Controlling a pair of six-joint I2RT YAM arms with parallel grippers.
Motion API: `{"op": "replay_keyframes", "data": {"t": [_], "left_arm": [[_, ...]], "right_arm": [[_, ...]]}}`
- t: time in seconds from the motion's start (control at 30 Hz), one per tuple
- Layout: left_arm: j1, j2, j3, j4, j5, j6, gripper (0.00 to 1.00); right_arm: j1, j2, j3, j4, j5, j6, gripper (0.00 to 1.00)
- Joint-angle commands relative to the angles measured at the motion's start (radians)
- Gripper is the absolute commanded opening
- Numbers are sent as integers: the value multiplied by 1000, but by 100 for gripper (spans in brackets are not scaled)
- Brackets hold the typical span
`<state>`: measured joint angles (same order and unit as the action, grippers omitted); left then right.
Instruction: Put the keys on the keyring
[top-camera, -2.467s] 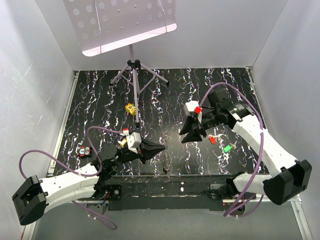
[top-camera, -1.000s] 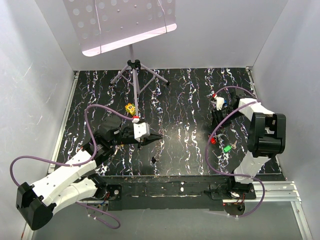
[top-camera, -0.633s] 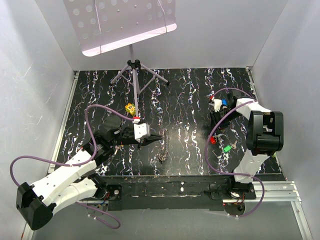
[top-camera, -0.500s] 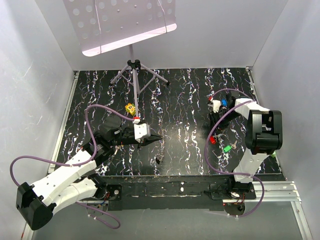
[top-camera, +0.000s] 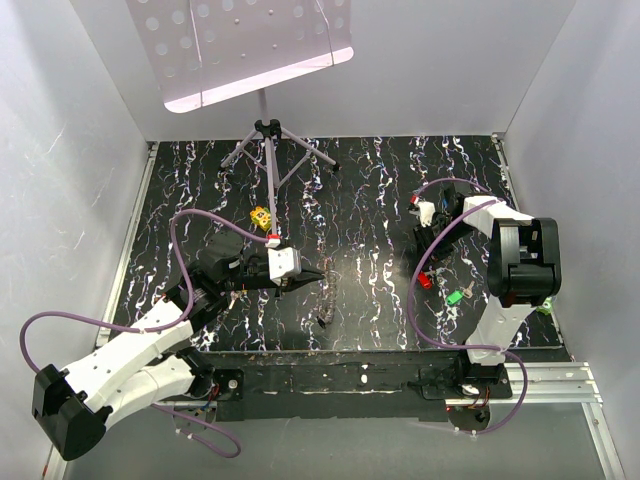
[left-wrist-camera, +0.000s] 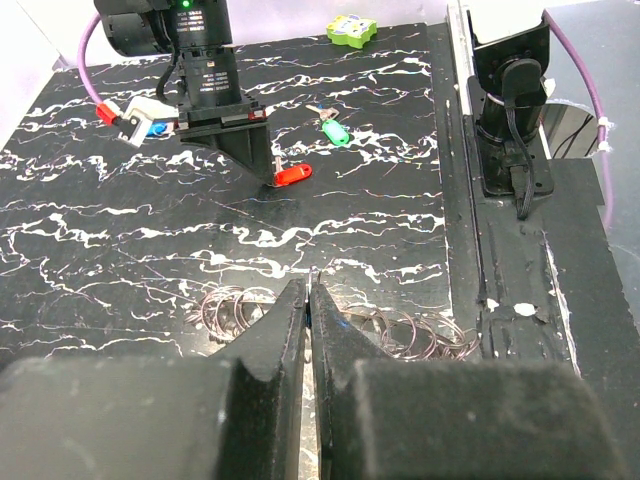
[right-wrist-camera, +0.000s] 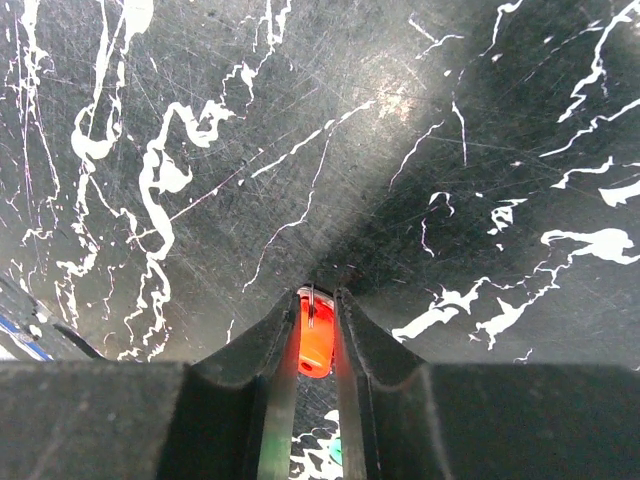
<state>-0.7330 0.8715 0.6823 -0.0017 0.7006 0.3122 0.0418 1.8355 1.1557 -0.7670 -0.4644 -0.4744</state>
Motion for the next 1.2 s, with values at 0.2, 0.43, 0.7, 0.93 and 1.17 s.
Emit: {"op": "replay_keyframes", "data": {"t": [0.2, 0.43, 0.7, 0.93, 1.17], "left_arm": [[3, -16, 19, 8, 13, 14, 0], [4, -11, 19, 8, 11, 16, 0], [4, -11, 17, 6, 11, 18, 0], [4, -8, 11, 14, 10, 18, 0], [24, -5, -26, 178, 46, -60, 0]], "right_arm": [[6, -1, 39, -37, 0, -9, 20], [10, 4, 44, -45, -5, -15, 19], [15, 2, 53, -63, -14, -23, 1], [17, -100, 50, -71, -121, -56, 1], [18, -304, 140, -230, -327, -278, 1]]}}
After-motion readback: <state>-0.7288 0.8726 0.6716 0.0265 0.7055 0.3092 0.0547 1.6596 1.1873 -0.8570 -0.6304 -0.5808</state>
